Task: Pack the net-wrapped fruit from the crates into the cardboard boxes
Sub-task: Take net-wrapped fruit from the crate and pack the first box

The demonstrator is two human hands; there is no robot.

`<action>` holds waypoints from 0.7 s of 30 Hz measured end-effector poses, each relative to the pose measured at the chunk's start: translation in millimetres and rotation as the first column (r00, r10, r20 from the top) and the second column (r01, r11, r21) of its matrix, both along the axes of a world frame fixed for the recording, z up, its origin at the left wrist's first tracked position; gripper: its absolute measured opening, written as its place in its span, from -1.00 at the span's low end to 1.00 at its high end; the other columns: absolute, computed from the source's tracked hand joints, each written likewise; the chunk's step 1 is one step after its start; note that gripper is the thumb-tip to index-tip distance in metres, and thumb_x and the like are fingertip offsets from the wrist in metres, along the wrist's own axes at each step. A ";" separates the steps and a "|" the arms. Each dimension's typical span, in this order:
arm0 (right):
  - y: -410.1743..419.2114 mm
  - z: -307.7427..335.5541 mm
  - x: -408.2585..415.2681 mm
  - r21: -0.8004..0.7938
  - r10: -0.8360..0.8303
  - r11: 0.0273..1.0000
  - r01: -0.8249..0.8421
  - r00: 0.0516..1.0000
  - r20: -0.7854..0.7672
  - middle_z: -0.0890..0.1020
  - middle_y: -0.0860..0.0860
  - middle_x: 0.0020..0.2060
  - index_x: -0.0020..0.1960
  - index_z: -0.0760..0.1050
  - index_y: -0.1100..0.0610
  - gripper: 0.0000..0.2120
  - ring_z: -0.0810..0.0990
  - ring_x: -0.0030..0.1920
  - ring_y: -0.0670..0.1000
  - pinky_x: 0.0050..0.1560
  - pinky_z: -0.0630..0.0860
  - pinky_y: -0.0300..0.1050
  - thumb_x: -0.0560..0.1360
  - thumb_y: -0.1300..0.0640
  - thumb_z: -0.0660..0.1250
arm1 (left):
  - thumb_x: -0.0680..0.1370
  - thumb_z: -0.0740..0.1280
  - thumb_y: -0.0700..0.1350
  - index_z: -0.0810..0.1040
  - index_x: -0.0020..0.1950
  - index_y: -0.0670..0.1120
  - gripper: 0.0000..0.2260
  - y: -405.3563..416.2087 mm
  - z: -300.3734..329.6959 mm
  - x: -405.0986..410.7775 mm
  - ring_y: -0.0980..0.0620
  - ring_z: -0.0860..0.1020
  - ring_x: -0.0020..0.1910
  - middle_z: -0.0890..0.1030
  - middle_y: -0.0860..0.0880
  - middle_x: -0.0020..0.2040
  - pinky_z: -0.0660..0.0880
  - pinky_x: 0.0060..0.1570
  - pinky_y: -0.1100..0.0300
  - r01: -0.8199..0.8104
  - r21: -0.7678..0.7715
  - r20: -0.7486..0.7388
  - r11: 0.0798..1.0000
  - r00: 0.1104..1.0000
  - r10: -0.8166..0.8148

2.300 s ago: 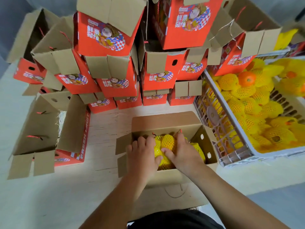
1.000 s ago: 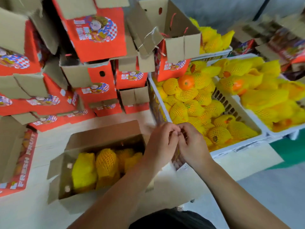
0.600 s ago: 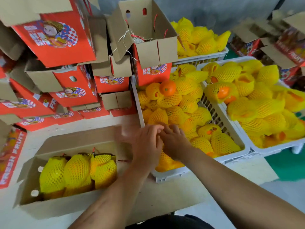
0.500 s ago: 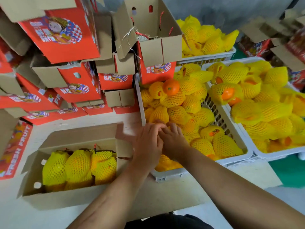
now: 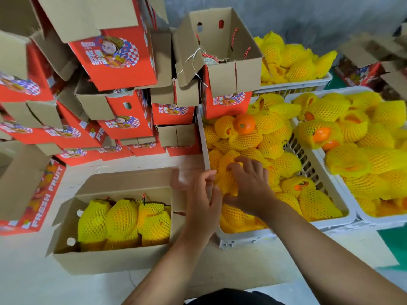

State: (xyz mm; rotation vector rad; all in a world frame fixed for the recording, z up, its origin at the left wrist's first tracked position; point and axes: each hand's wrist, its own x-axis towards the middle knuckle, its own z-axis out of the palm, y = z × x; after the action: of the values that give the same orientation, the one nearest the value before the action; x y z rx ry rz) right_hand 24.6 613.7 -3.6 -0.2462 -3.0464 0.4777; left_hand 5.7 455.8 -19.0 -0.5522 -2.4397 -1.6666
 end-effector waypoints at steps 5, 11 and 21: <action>-18.6 1.5 1.3 -0.445 -0.307 0.851 0.279 0.952 0.009 0.62 0.04 0.10 0.28 0.40 -0.08 -0.40 0.56 0.15 0.20 0.15 0.48 0.15 0.29 -0.14 0.46 | 0.59 0.24 0.07 0.48 0.39 0.04 -0.63 -16.7 12.8 -12.8 0.22 0.53 0.28 0.59 0.09 0.28 0.50 0.31 0.13 0.133 0.070 0.350 0.989 0.925 -0.149; -35.0 12.1 21.6 -0.739 -0.558 0.569 0.361 0.830 -0.024 0.67 -0.04 -0.04 0.25 0.46 -0.07 -0.54 0.66 -0.08 -0.06 -0.13 0.54 -0.25 0.41 0.01 0.53 | 0.53 0.33 0.17 0.38 0.56 -0.02 -0.37 -37.8 28.1 -27.2 0.08 0.48 0.42 0.52 0.01 0.45 0.45 0.38 -0.08 0.391 0.045 0.373 0.919 0.847 -0.379; -186.4 69.8 -22.2 -0.861 -0.425 0.461 0.216 0.905 0.000 0.69 -0.18 0.01 0.15 0.56 -0.08 -0.67 0.64 0.08 -0.20 0.13 0.53 -0.11 0.47 -0.21 0.29 | 0.62 0.43 -0.11 0.46 0.46 0.00 -0.59 -149.2 53.6 -58.2 0.15 0.64 0.19 0.67 0.09 0.22 0.56 0.01 0.31 0.282 0.422 0.409 0.862 0.789 -0.458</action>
State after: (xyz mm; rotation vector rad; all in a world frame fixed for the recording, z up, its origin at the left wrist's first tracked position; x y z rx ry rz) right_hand 2.4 427.3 66.2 -0.7275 -2.1727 1.7884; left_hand -52.5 306.6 34.5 -0.6561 -2.3545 -2.6318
